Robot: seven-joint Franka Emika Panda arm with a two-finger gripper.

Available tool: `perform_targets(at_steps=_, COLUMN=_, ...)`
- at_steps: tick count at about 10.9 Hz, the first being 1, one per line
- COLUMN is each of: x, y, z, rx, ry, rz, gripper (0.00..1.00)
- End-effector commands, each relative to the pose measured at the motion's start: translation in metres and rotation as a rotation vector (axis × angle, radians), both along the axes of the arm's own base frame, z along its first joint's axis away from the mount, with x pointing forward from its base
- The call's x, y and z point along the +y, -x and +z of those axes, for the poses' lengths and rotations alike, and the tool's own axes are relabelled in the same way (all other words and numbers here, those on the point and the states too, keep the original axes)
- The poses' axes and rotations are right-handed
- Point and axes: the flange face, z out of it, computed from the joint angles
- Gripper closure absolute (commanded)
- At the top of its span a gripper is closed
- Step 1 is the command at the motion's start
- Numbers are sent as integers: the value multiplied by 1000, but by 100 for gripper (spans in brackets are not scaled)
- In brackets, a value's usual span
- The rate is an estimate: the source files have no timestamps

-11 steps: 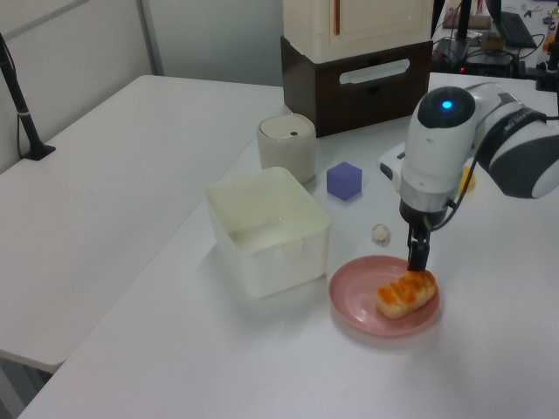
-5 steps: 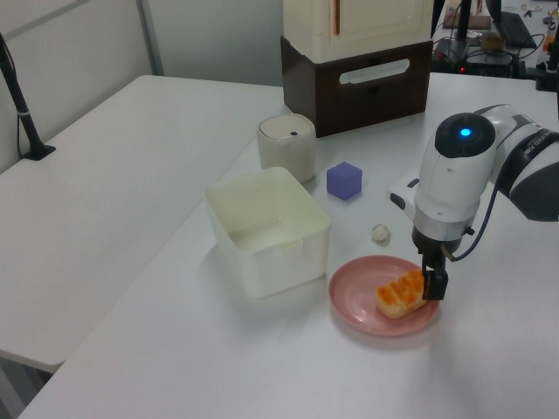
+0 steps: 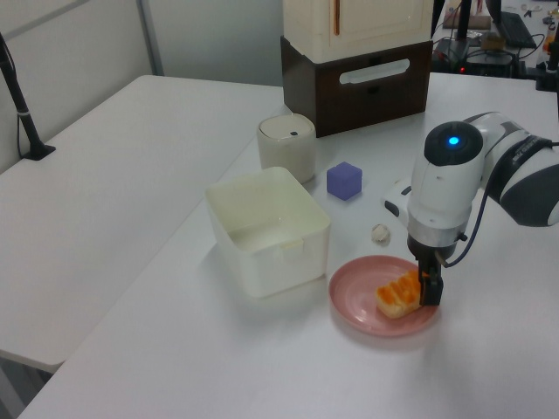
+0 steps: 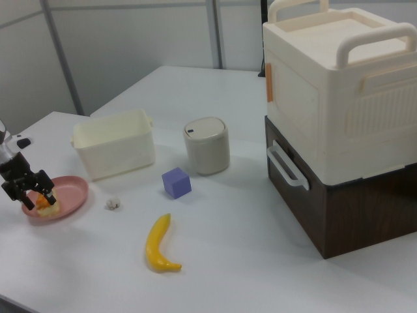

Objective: Put the bread on the table
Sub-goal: 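Lower the gripper and close it around the orange bread roll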

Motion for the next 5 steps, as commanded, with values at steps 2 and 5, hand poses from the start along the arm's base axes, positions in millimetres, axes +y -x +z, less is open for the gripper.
perform_targets(at_steps=2, x=3, y=-34, z=14, rx=-60, ry=-27, rz=-7, gripper=100)
perform_targets(at_steps=5, x=-21, y=-49, z=57, rx=-59, ry=-31, rz=32, gripper=100)
